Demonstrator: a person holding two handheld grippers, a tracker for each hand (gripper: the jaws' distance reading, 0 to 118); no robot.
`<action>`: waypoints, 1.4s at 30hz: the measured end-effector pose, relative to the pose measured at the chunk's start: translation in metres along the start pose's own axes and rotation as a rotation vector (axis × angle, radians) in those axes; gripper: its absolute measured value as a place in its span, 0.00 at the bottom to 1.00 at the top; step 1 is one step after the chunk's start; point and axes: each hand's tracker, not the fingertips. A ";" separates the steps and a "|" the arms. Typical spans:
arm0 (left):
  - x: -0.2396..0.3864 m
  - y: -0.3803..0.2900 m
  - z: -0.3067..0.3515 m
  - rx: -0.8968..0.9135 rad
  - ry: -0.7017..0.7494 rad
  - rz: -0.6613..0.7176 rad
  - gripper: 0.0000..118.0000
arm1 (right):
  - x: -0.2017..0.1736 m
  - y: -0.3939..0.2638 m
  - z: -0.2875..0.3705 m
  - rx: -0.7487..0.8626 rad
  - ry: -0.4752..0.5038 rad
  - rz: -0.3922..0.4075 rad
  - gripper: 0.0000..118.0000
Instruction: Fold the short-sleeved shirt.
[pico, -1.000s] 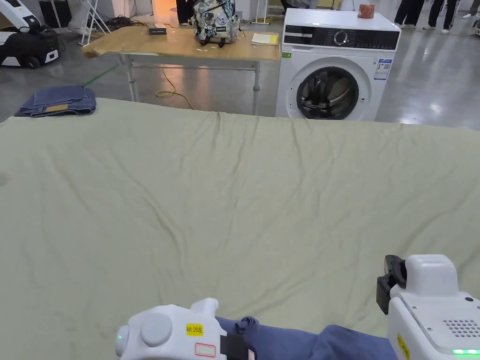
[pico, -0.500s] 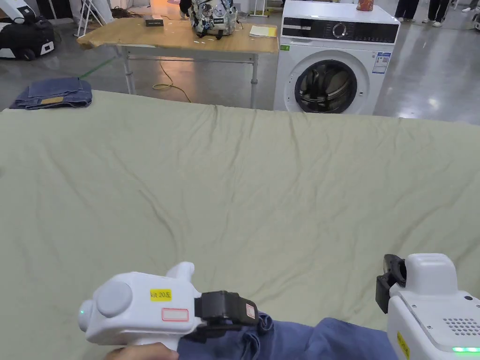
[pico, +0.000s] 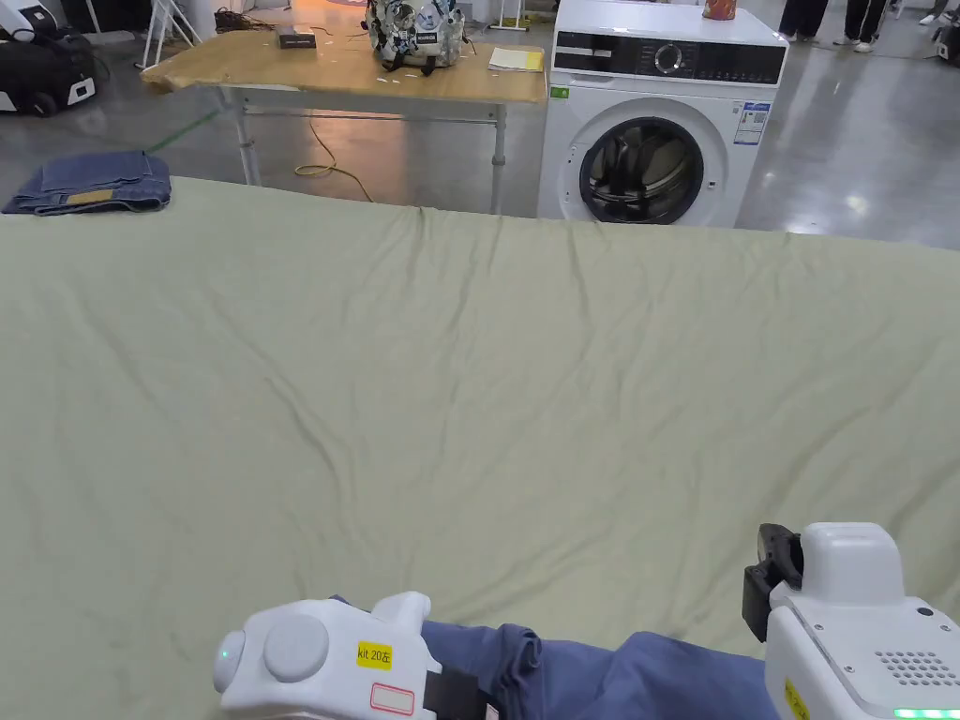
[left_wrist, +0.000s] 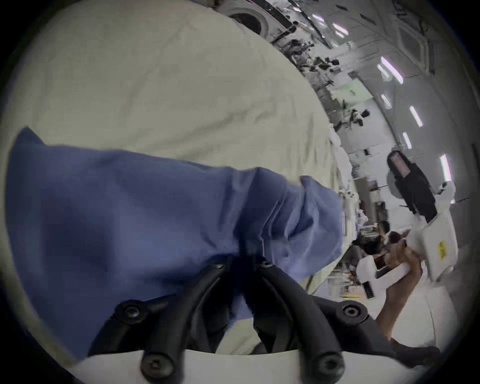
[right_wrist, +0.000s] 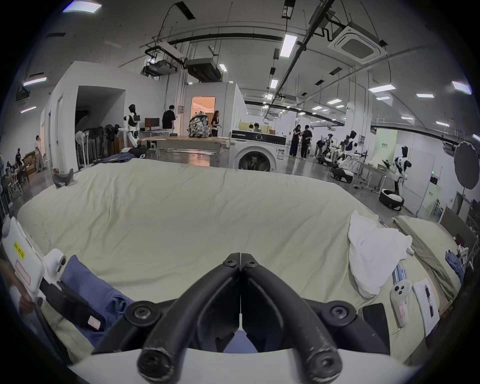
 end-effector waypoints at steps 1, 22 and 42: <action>-0.006 0.000 -0.002 0.018 -0.042 0.006 0.09 | 0.001 -0.001 0.000 0.000 -0.001 -0.002 0.00; -0.008 -0.007 0.055 0.112 -0.199 -0.030 0.22 | 0.009 0.000 0.000 0.035 -0.013 -0.032 0.00; -0.182 -0.027 0.106 0.280 -0.365 0.191 0.76 | -0.008 0.004 -0.005 0.014 0.015 -0.017 0.00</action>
